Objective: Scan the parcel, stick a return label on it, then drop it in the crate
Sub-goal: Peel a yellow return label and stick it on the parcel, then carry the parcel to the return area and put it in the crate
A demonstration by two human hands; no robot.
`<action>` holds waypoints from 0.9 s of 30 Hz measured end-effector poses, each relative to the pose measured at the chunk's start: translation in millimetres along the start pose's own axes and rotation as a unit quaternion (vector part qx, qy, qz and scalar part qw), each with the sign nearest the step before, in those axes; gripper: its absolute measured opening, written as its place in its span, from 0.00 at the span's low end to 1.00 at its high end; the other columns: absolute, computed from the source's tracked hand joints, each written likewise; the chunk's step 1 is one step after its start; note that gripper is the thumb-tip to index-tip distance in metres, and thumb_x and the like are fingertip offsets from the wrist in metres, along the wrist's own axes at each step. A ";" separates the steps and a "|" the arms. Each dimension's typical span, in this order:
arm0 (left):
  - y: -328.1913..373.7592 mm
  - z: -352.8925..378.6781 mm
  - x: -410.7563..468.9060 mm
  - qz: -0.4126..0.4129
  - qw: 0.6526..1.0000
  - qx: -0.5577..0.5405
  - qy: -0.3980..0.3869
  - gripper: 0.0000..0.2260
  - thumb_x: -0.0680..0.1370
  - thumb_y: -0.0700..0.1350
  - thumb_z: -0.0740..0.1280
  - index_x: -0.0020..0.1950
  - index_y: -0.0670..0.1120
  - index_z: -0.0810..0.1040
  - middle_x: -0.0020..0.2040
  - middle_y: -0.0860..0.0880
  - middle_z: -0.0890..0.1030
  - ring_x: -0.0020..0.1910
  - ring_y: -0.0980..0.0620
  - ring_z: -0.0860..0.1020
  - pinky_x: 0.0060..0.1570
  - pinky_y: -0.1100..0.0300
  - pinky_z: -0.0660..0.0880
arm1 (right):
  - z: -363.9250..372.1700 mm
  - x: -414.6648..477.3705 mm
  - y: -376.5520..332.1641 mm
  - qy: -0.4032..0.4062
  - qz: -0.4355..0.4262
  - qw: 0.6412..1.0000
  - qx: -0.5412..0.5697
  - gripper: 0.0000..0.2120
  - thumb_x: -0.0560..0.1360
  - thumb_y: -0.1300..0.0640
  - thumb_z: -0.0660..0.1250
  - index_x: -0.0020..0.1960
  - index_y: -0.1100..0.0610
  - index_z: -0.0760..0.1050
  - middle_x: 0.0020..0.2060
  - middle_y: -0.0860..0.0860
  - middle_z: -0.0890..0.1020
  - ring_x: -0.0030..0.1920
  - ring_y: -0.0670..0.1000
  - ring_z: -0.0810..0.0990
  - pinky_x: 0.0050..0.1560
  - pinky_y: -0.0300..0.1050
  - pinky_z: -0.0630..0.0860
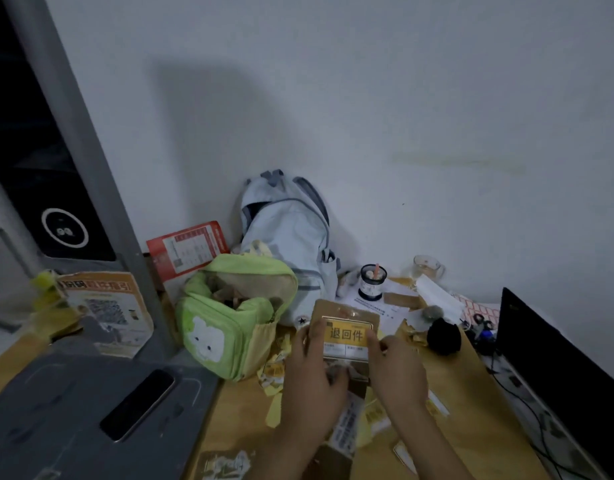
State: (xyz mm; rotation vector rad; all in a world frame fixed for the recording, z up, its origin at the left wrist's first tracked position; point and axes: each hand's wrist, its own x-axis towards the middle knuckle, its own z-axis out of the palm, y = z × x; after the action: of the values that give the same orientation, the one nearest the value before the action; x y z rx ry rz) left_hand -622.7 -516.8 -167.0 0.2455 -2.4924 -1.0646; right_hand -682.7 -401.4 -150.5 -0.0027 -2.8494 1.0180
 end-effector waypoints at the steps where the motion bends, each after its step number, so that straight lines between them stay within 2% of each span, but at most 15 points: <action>1: 7.7 -6.0 4.5 0.013 1.000 -0.014 0.014 0.32 0.75 0.47 0.67 0.76 0.54 0.57 0.71 0.50 0.64 0.63 0.50 0.74 0.54 0.62 0.77 | -10.1 2.7 -7.4 0.010 -0.015 1.000 0.004 0.24 0.78 0.41 0.53 0.39 0.56 0.76 0.30 0.52 0.79 0.31 0.51 0.78 0.29 0.43 0.70; 4: 30.7 -23.5 17.5 0.036 0.997 -0.039 0.048 0.33 0.75 0.45 0.67 0.77 0.54 0.55 0.72 0.48 0.63 0.65 0.50 0.72 0.57 0.63 0.74 | -41.7 3.8 -28.2 0.043 -0.050 0.997 0.038 0.17 0.78 0.46 0.58 0.50 0.55 0.80 0.40 0.52 0.85 0.38 0.52 0.82 0.34 0.43 0.74; 7: 55.7 -39.9 28.0 0.059 0.994 -0.068 0.069 0.35 0.75 0.44 0.67 0.78 0.54 0.53 0.72 0.49 0.62 0.67 0.52 0.69 0.58 0.67 0.68 | -69.7 -6.5 -43.0 0.083 -0.089 0.987 0.105 0.14 0.77 0.51 0.62 0.59 0.52 0.78 0.49 0.51 0.86 0.44 0.50 0.83 0.39 0.41 0.74; 10: 76.1 -54.5 37.3 0.085 0.986 -0.109 0.091 0.37 0.75 0.42 0.67 0.78 0.51 0.50 0.72 0.50 0.65 0.68 0.52 0.69 0.64 0.60 0.71 | -88.9 -13.8 -49.7 0.078 -0.115 0.969 0.203 0.18 0.75 0.53 0.65 0.65 0.46 0.75 0.53 0.46 0.85 0.48 0.44 0.80 0.48 0.39 0.77; 13: 89.9 -71.6 39.7 0.090 0.977 -0.173 0.091 0.34 0.74 0.42 0.68 0.77 0.51 0.55 0.68 0.53 0.74 0.65 0.56 0.74 0.66 0.54 0.73 | -106.5 -28.6 -54.2 0.036 -0.160 0.945 0.282 0.27 0.74 0.55 0.68 0.70 0.42 0.67 0.62 0.44 0.78 0.62 0.44 0.75 0.61 0.47 0.76; 15: 101.4 -85.7 36.6 0.091 0.965 -0.231 0.083 0.30 0.75 0.41 0.68 0.74 0.53 0.62 0.60 0.58 0.79 0.57 0.67 0.76 0.61 0.59 0.77 | -120.2 -43.0 -61.3 0.009 -0.191 0.924 0.331 0.33 0.73 0.59 0.69 0.73 0.41 0.61 0.66 0.46 0.71 0.64 0.43 0.73 0.62 0.45 0.77; 17: 112.9 -99.0 32.3 0.097 0.955 -0.271 0.069 0.29 0.76 0.39 0.67 0.74 0.53 0.63 0.55 0.64 0.77 0.52 0.76 0.74 0.54 0.72 0.76 | -130.4 -57.5 -68.1 -0.010 -0.217 0.909 0.356 0.39 0.73 0.64 0.69 0.75 0.42 0.55 0.66 0.47 0.69 0.62 0.41 0.75 0.60 0.41 0.78; 18: 118.7 -105.8 29.8 0.104 0.950 -0.286 0.067 0.28 0.76 0.38 0.67 0.74 0.53 0.64 0.54 0.66 0.76 0.51 0.78 0.73 0.51 0.75 0.75 | -134.5 -63.9 -70.9 -0.013 -0.223 0.909 0.352 0.41 0.72 0.65 0.69 0.75 0.41 0.53 0.65 0.46 0.70 0.62 0.42 0.75 0.58 0.41 0.79; 20: 128.2 -118.4 23.9 0.129 0.940 -0.310 0.058 0.27 0.75 0.37 0.67 0.71 0.54 0.66 0.52 0.67 0.76 0.52 0.76 0.75 0.49 0.74 0.76 | -142.2 -75.9 -74.6 -0.018 -0.214 0.906 0.365 0.43 0.72 0.66 0.68 0.75 0.37 0.51 0.64 0.39 0.74 0.61 0.45 0.78 0.53 0.44 0.81; 21: 132.2 -124.4 20.2 0.141 0.935 -0.321 0.043 0.26 0.75 0.37 0.67 0.70 0.56 0.67 0.53 0.64 0.76 0.52 0.72 0.76 0.49 0.71 0.78 | -146.4 -82.0 -74.5 -0.018 -0.197 0.900 0.388 0.43 0.72 0.68 0.68 0.74 0.36 0.52 0.61 0.36 0.76 0.58 0.45 0.80 0.49 0.45 0.82; 23: 135.2 -133.7 13.3 0.141 0.925 -0.351 -0.024 0.28 0.76 0.38 0.67 0.72 0.56 0.66 0.56 0.57 0.78 0.51 0.68 0.78 0.46 0.67 0.80 | -156.4 -96.1 -70.7 -0.004 -0.159 0.889 0.430 0.42 0.72 0.69 0.67 0.72 0.35 0.56 0.59 0.38 0.79 0.54 0.48 0.83 0.43 0.46 0.83; 25: 134.2 -138.7 6.5 0.112 0.904 -0.388 -0.142 0.28 0.76 0.40 0.68 0.72 0.58 0.66 0.59 0.56 0.79 0.49 0.67 0.81 0.43 0.66 0.80 | -166.6 -114.9 -65.2 0.020 -0.127 0.888 0.442 0.41 0.71 0.69 0.68 0.72 0.35 0.59 0.63 0.46 0.77 0.56 0.54 0.82 0.44 0.52 0.84; 27: 130.8 -133.4 -2.2 0.086 0.874 -0.398 -0.265 0.26 0.74 0.43 0.70 0.70 0.60 0.69 0.59 0.55 0.82 0.53 0.58 0.83 0.50 0.56 0.81 | -176.5 -138.1 -56.8 0.056 -0.109 0.893 0.432 0.39 0.70 0.68 0.69 0.71 0.37 0.61 0.64 0.48 0.75 0.59 0.54 0.79 0.46 0.54 0.84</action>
State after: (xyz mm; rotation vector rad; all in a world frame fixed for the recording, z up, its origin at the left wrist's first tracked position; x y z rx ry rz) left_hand -561.6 -512.1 9.5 -0.5759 -2.1605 -2.1706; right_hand -524.1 -339.5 5.9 0.3120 -1.9958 2.0203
